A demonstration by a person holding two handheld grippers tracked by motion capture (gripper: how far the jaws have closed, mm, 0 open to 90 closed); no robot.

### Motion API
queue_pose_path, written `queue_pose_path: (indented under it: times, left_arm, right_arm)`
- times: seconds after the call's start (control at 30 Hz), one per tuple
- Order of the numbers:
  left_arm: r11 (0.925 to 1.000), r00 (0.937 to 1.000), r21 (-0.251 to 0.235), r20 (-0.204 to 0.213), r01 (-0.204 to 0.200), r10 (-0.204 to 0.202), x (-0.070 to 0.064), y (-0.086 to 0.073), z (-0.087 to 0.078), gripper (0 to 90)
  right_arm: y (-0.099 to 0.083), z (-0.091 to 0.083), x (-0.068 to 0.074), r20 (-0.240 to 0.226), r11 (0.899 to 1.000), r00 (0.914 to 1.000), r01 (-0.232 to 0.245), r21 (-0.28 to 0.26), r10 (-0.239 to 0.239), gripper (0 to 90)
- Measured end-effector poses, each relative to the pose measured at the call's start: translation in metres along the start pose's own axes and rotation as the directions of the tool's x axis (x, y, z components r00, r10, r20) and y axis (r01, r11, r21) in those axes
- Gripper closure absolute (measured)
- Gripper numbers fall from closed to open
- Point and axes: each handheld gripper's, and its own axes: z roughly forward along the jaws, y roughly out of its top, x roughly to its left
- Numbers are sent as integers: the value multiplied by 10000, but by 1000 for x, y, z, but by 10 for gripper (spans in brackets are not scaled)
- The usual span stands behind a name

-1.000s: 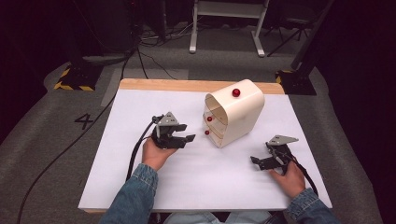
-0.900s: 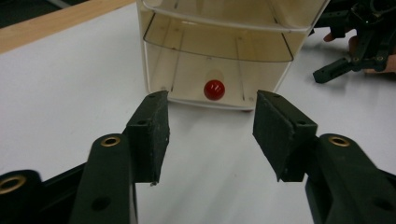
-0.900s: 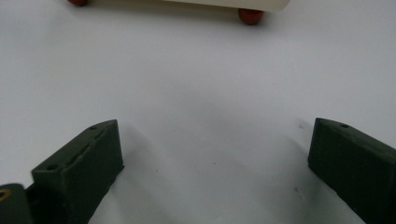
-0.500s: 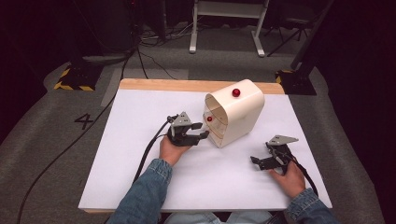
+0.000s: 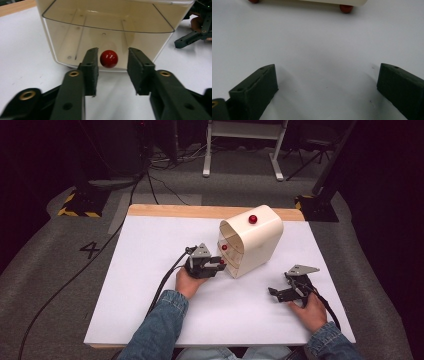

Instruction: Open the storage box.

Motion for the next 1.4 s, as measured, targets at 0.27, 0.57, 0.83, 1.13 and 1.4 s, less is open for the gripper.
queue_pose_path:
  times: [0.27, 0.57, 0.83, 1.13, 1.4]
  left_arm:
    - [10000, 10000, 53, -52, 7, -7, 2, 0, -1, 730]
    - [9994, 9998, 347, -199, -19, 25, -1, 1, -11, 732]
    - [9984, 9994, 560, -350, 1, 18, -6, -9, -39, 731]
    - [9983, 9980, 582, -624, -84, 120, -9, -18, -60, 731]
    - [9996, 9985, 297, -539, 13, 3, -6, -25, -75, 857]
  right_arm:
    - [0, 0, 0, 1, 10000, 10000, 2, 0, -2, 31]
    - [0, 0, 0, -1, 10000, 10000, 1, -2, -1, 31]
    - [0, 0, 0, -8, 10000, 10000, -2, -1, 2, 32]
    - [0, 0, 0, -6, 10000, 10000, 0, 0, 0, 32]
    - [0, 0, 0, -7, 10000, 10000, -1, -1, 1, 32]
